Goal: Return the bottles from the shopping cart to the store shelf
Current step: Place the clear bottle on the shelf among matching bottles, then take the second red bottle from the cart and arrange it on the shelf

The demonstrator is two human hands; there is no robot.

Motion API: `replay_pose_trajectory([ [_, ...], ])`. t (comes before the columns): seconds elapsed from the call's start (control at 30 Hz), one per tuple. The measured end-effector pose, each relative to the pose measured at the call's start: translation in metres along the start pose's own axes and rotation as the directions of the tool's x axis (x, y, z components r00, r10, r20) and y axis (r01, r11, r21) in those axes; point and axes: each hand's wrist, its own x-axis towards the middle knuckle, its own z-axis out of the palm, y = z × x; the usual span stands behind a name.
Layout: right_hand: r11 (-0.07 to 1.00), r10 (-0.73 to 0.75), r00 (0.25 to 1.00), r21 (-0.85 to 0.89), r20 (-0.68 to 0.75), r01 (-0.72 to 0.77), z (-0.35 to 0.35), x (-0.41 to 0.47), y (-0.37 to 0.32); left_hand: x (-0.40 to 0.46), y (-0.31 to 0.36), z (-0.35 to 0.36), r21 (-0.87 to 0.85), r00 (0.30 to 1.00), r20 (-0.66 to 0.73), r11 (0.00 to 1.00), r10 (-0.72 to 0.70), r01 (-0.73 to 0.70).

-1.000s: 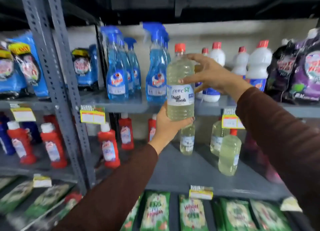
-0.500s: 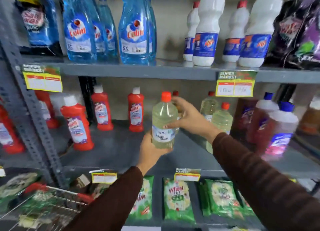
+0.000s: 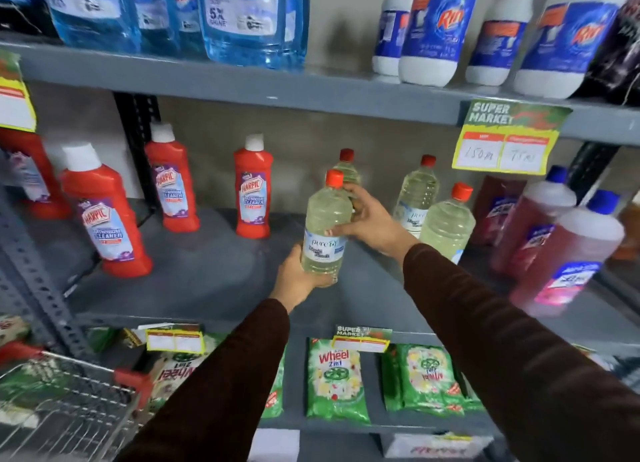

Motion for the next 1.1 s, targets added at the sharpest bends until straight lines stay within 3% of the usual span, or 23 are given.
replay_pose_trajectory([
  [0.27, 0.992, -0.033, 0.999, 0.119, -0.013, 0.035, 0.004, -0.014, -0.001, -0.009, 0.009, -0.001, -0.119, 0.992, 0.119, 0.991, -0.048, 0.062],
  [0.33, 0.972, -0.028, 0.99, 0.226, -0.141, 0.059, 0.013, -0.026, -0.003, -0.02, 0.02, -0.01, -0.216, 0.989, 0.122, 0.97, -0.086, 0.111],
  [0.37, 0.953, 0.043, 0.963, 0.302, -0.265, 0.04, 0.021, -0.034, 0.002, -0.03, 0.023, -0.02, -0.272, 0.989, 0.074, 0.951, -0.131, 0.147],
  [0.43, 0.907, 0.203, 0.825, 0.419, -0.528, 0.046, 0.039, -0.054, 0.015, -0.05, 0.028, -0.042, -0.366, 0.981, -0.037, 0.916, -0.19, 0.163],
  [0.47, 0.886, 0.263, 0.774, 0.462, -0.576, 0.043, 0.06, -0.066, 0.023, -0.066, 0.023, -0.062, -0.398, 0.97, -0.095, 0.902, -0.222, 0.168],
  [0.53, 0.851, 0.306, 0.761, 0.523, -0.572, 0.051, 0.098, -0.086, 0.031, -0.092, 0.016, -0.102, -0.427, 0.954, -0.17, 0.891, -0.246, 0.153],
  [0.63, 0.835, 0.315, 0.873, 0.546, -0.373, -0.068, 0.168, -0.101, 0.024, -0.139, -0.002, -0.176, -0.516, 0.916, -0.248, 0.843, -0.316, 0.151],
  [0.7, 0.892, 0.254, 0.949, 0.424, -0.188, -0.154, 0.23, -0.099, 0.014, -0.183, -0.015, -0.241, -0.533, 0.851, -0.354, 0.831, -0.388, 0.157],
  [0.77, 0.935, 0.215, 0.976, 0.285, 0.025, -0.213, 0.285, -0.1, 0.008, -0.231, -0.033, -0.293, -0.5, 0.745, -0.485, 0.844, -0.459, 0.195],
  [0.9, 0.968, 0.207, 0.927, 0.074, 0.312, -0.241, 0.38, -0.112, 0.013, -0.334, -0.074, -0.364, -0.535, 0.463, -0.623, 0.775, -0.631, 0.337],
  [0.97, 0.951, 0.281, 0.841, -0.017, 0.463, -0.308, 0.442, -0.119, 0.027, -0.391, -0.107, -0.39, -0.532, 0.302, -0.648, 0.699, -0.699, 0.478],
  [1.1, 0.887, 0.452, 0.577, -0.275, 0.681, -0.371, 0.556, -0.139, 0.057, -0.467, -0.169, -0.407, -0.62, 0.038, -0.558, 0.447, -0.829, 0.644],
])
